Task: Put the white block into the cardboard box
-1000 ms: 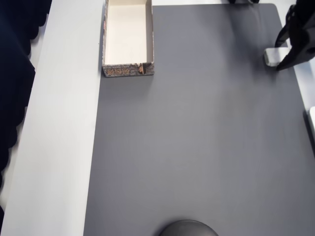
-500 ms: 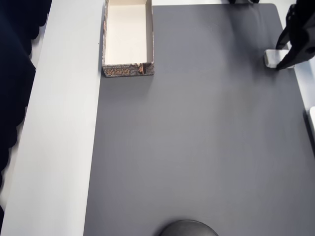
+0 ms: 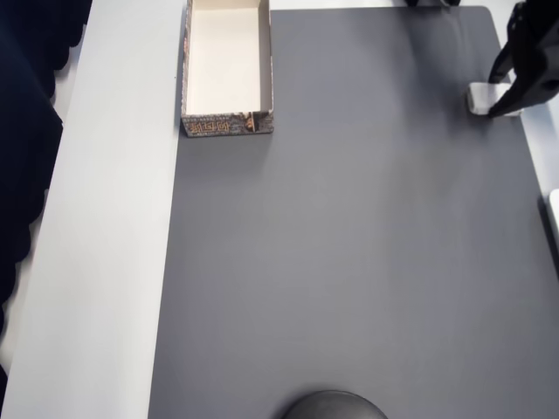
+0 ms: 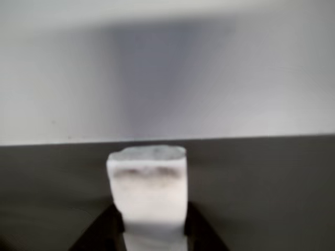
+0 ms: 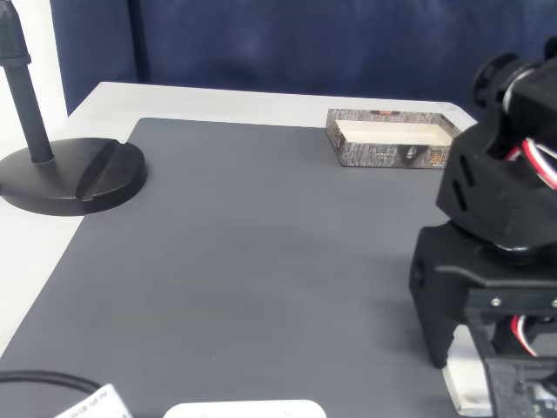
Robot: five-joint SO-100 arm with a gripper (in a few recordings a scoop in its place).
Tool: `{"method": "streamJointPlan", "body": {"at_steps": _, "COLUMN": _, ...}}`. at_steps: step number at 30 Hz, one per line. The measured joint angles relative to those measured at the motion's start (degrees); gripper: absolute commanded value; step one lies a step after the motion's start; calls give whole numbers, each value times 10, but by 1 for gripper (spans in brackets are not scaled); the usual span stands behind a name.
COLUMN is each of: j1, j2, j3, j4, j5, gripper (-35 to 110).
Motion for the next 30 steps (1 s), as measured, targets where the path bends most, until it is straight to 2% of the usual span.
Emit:
{"method": "streamJointPlan", "body": {"at_steps": 11, "j1": -1, "j2": 22, "j3": 25, "j4": -1, "j5": -19, "gripper": -2}}
{"method": "streamJointPlan", "body": {"at_steps": 21, "j1": 6, "j2": 120, "j3": 97, "j4": -42, "j5": -73, "gripper": -2}}
{"method": "streamJointPlan", "body": {"at_steps": 27, "j1": 38, "j2": 199, "j3": 115, "j4": -36, "j5": -86, "gripper": -2}}
{"method": "streamJointPlan", "body": {"at_steps": 30, "j1": 49, "j2": 226, "j3": 115, "j4": 0, "j5": -86, "gripper": -2}}
